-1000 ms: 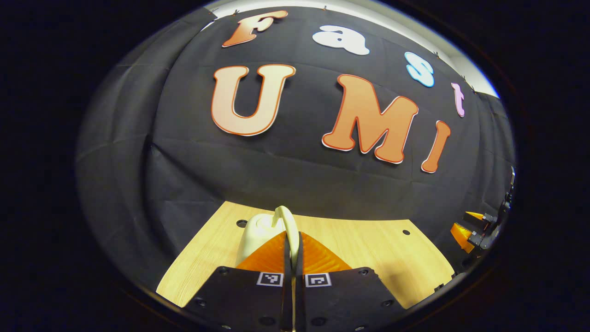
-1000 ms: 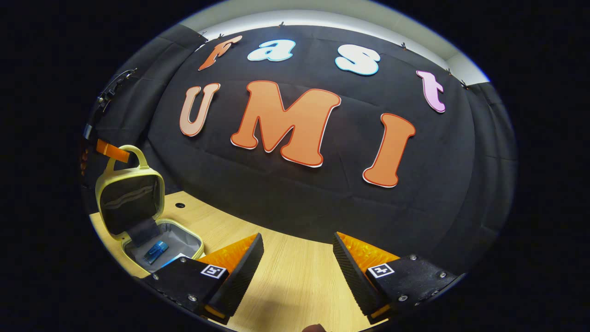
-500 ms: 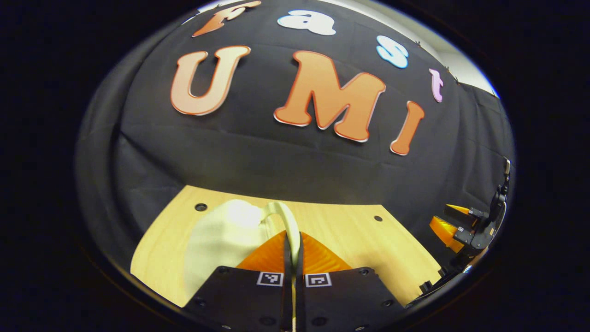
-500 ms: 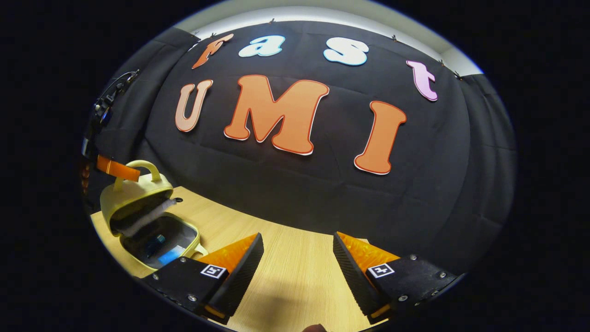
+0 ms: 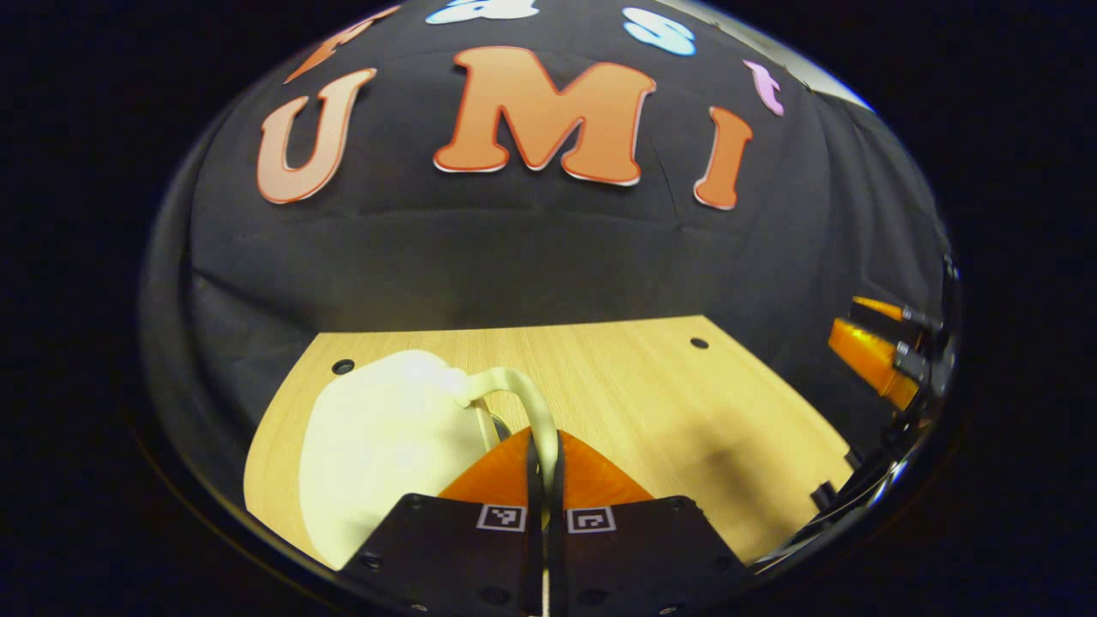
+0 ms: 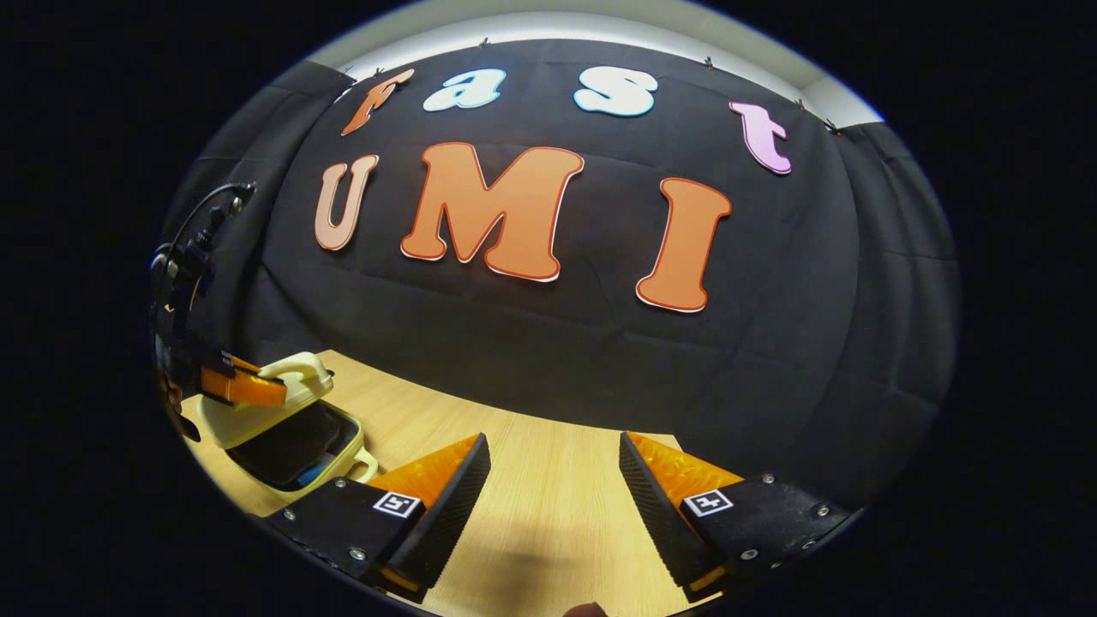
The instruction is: First open the suitcase, pack the skin care products into it, and then close the suitcase.
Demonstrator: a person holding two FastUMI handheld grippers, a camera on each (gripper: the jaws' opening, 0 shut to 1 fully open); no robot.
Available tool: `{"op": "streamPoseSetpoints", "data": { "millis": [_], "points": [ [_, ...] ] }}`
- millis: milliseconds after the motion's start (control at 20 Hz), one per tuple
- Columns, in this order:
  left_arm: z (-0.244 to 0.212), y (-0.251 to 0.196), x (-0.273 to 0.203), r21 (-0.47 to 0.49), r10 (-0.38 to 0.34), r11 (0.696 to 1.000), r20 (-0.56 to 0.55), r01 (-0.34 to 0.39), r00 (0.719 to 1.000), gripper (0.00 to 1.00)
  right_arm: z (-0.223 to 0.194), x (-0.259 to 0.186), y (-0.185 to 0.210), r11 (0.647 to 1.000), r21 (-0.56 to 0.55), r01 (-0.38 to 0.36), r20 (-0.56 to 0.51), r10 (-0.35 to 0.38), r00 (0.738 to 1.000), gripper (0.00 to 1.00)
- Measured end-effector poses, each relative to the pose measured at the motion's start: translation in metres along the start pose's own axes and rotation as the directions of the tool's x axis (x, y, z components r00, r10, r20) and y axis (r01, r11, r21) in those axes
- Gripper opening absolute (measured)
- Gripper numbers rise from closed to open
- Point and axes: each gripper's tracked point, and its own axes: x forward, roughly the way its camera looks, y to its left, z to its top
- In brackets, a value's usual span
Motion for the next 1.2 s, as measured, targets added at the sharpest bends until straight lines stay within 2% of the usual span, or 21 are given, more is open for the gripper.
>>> {"op": "streamPoseSetpoints", "data": {
  "millis": [150,250,300,350,400,500,600,700,750,800,850,1100,1200],
  "points": [
    [-0.028,-0.029,0.009,0.082,-0.022,0.996,-0.072,0.028,0.997,0.06,-0.005,-0.003,-0.007,1.000,-0.010,0.005,0.000,-0.005,1.000,0.95],
    [-0.049,-0.034,0.016,0.139,0.001,0.990,-0.127,0.017,0.992,0.06,-0.010,-0.005,-0.011,1.000,-0.009,0.004,-0.007,-0.004,1.000,0.95],
    [-0.055,-0.042,0.017,0.133,-0.021,0.990,-0.141,0.040,0.990,0.09,-0.012,-0.005,-0.013,1.000,-0.012,0.006,-0.011,-0.006,1.000,0.96],
    [-0.054,-0.053,0.014,0.107,-0.060,0.991,-0.132,0.074,0.989,0.18,-0.014,-0.005,-0.014,1.000,-0.014,0.003,-0.013,-0.003,1.000,0.96],
    [-0.051,-0.062,0.008,0.100,-0.079,0.991,-0.110,0.090,0.991,0.18,-0.015,-0.004,-0.017,1.000,-0.016,0.005,-0.013,-0.005,1.000,0.96],
    [-0.034,-0.072,0.002,0.150,-0.070,0.986,-0.048,0.076,0.996,0.20,-0.013,-0.004,-0.021,1.000,-0.010,0.005,-0.005,-0.005,1.000,0.96],
    [-0.006,-0.087,-0.009,0.192,-0.079,0.979,0.036,0.071,0.996,0.37,-0.008,-0.002,-0.019,1.000,0.005,-0.002,0.011,0.002,1.000,0.96],
    [0.023,-0.099,-0.017,0.191,-0.081,0.980,0.117,0.057,0.990,0.57,0.001,-0.002,-0.019,1.000,0.009,-0.008,0.035,0.008,0.999,0.96],
    [0.038,-0.103,-0.023,0.179,-0.072,0.983,0.150,0.044,0.986,0.74,0.005,0.000,-0.018,1.000,0.001,-0.009,0.051,0.009,0.999,0.96],
    [0.051,-0.105,-0.029,0.170,-0.059,0.985,0.182,0.028,0.982,0.83,0.011,0.000,-0.018,1.000,-0.016,-0.006,0.069,0.007,0.998,0.95],
    [0.065,-0.107,-0.037,0.165,-0.050,0.986,0.211,0.014,0.976,0.87,0.017,-0.001,-0.017,1.000,-0.025,-0.004,0.086,0.006,0.996,0.96],
    [0.111,-0.116,-0.066,0.099,0.012,0.994,0.377,-0.054,0.926,0.89,0.048,-0.004,-0.005,0.999,0.028,-0.039,0.161,0.034,0.986,0.95],
    [0.124,-0.115,-0.077,0.054,0.048,0.995,0.422,-0.078,0.905,0.93,0.058,-0.008,0.008,0.993,0.062,-0.098,0.194,0.084,0.977,0.96]
  ]
}}
